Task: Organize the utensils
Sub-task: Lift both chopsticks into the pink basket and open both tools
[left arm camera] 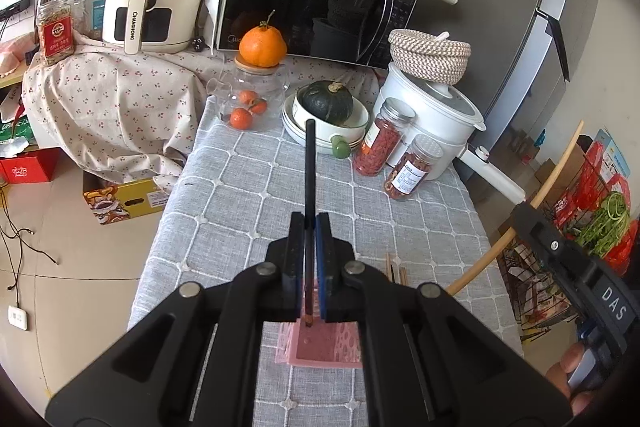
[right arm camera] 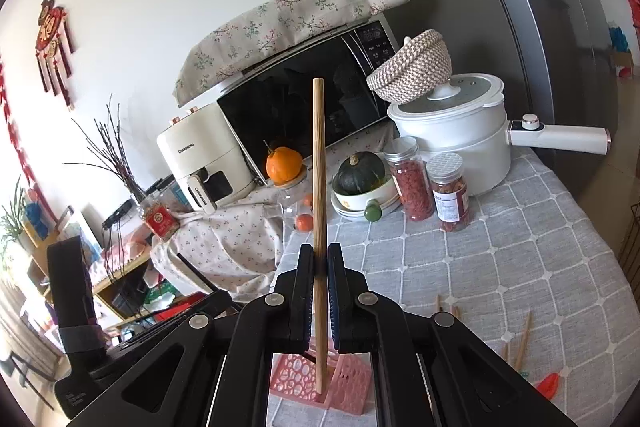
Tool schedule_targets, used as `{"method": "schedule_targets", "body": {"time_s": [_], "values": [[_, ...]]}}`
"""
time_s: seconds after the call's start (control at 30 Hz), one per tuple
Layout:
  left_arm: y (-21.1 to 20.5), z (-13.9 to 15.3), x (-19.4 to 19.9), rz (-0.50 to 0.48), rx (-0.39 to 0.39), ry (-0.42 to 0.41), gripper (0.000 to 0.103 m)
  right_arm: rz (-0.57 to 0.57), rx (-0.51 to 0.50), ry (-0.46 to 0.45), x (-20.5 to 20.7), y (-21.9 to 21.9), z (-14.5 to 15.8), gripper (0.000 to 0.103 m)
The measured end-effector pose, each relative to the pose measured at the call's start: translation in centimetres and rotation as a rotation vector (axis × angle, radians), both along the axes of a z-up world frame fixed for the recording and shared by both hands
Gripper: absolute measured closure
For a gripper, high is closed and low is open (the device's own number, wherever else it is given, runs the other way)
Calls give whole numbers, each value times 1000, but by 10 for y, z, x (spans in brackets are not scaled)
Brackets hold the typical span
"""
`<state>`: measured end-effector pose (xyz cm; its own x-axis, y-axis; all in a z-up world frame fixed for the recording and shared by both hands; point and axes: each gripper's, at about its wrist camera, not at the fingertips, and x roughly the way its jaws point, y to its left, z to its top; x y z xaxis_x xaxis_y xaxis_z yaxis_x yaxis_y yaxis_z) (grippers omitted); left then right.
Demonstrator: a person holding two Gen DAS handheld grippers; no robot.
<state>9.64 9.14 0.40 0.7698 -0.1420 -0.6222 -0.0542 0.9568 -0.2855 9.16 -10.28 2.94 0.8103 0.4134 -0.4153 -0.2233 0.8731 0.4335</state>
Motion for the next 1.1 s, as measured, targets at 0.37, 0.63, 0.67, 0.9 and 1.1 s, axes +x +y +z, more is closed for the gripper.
{"method": "schedule_targets", "body": {"time_s": [0.37, 0.63, 0.67, 0.9, 1.1], "values": [[15, -8, 12, 37, -100, 29, 97, -20, 25, 93, 27, 17, -43, 96], [16, -9, 13, 43, -101, 29, 97, -6, 27, 197, 40, 21, -74, 95], [16, -9, 12, 42, -92, 23, 97, -3, 28, 202, 40, 21, -74, 94], [11, -2, 4, 31, -51, 6, 70, 18, 22, 177, 33, 15, -58, 83], [2, 7, -12, 23, 46, -29, 46, 39, 27, 160, 22, 1, -42, 64]]}}
